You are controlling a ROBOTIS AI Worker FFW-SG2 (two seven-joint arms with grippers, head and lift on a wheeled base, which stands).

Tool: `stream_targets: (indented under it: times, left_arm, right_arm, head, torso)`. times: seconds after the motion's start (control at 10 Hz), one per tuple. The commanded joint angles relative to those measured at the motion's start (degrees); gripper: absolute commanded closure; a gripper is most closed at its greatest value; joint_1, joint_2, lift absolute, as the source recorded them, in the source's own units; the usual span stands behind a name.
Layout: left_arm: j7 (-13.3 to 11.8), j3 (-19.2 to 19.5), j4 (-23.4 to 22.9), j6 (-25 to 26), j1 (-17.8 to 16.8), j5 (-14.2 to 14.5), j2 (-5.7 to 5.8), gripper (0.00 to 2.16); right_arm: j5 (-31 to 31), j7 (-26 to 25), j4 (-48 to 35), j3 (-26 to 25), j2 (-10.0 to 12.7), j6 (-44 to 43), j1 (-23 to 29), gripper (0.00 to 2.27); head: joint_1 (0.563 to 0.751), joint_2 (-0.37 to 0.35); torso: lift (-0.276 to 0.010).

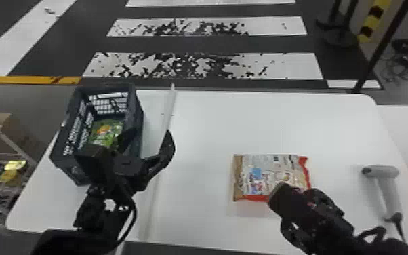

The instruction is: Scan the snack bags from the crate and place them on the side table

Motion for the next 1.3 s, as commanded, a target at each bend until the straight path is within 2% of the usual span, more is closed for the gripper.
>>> stream_targets:
  times: [0.0, 0.1, 0.3, 0.6, 1.0, 1.2]
  left_arm:
    - [0.00, 0.08, -0.02, -0.24, 0.20, 0.00, 0.03, 0.09]
    - [0.00, 0.08, -0.02, -0.42, 0.20, 0.00, 0.03, 0.09]
    - [0.00, 0.17, -0.11, -0.42, 0.20, 0.00, -0.05, 0.09]
    - [0.00, 0.08, 0.07, -0.42, 0.20, 0.09, -0.23, 0.09]
    - [0.00, 0.08, -0.02, -0.07, 0.20, 0.00, -0.32, 0.09]
    - [0.00, 0.08, 0.07, 0.11, 0.20, 0.00, -0.32, 0.09]
  right_arm:
    - [-5.22, -0.05, -0.17, -2.70, 0.30, -2.37, 0.21, 1.14]
    - [-9.97, -1.01, 0.27, -4.10, 0.74, -4.48, 0.21, 2.26]
    - [-17.88, -0.40, 2.11, -7.27, 0.74, -13.62, 0.74, 2.26]
    - [-25.00, -0.05, 6.24, -9.82, 2.41, -22.23, 0.82, 2.26]
    - [-26.75, 2.59, 16.88, -9.47, 6.37, -26.80, -4.45, 2.26]
    - [-25.96, 2.33, 22.06, -8.59, 7.25, -28.38, -7.26, 2.26]
  head:
    - [0.695, 0.095]
    - [0.695, 0.102]
    - [0.695, 0.139]
    - [0.695, 0.193]
    - [0.695, 0.241]
    - [0.695, 0.246]
  torso:
    - [-0.050]
    - [-0.050]
    - [-0.050]
    - [-0.050]
    - [-0.050]
    - [-0.050]
